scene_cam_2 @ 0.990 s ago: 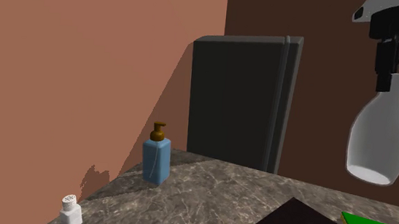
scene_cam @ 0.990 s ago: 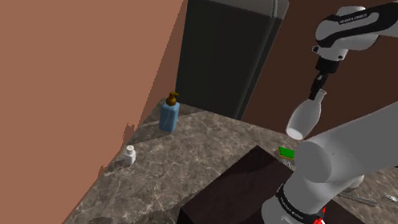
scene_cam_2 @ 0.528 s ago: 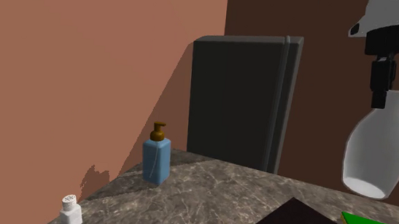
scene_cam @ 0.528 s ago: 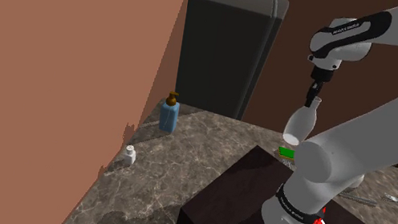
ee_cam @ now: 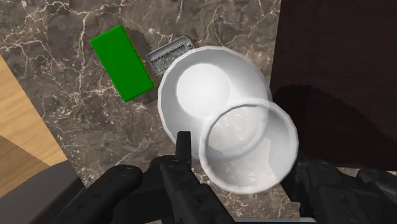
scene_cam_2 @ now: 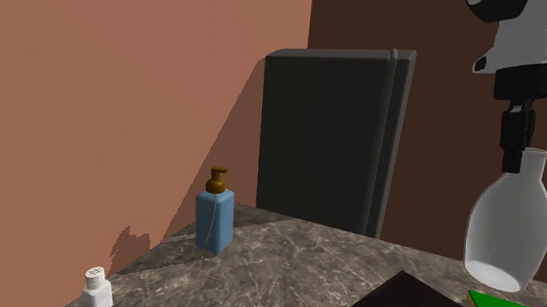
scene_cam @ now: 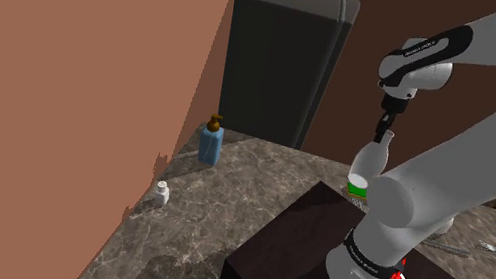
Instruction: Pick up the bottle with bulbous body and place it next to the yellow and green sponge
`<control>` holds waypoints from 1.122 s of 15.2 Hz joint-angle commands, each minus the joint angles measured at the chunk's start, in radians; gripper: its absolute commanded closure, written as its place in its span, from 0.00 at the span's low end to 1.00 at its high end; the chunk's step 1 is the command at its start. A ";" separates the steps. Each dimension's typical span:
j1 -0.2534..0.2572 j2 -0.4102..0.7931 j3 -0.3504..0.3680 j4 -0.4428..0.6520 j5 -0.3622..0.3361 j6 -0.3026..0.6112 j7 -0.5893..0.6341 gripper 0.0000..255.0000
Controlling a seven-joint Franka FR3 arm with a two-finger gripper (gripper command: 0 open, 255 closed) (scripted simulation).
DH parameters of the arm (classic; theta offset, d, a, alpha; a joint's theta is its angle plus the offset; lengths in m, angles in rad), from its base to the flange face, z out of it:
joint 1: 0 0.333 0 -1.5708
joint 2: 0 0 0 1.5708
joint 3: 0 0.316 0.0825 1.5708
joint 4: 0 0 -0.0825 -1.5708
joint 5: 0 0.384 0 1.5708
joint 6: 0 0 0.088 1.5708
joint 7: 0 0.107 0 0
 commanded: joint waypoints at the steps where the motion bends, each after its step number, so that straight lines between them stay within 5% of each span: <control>1: 0.004 0.022 -0.010 -0.013 0.005 0.035 -0.003 1.00; 17: 0.043 0.246 -0.079 -0.091 0.116 0.312 -0.075 1.00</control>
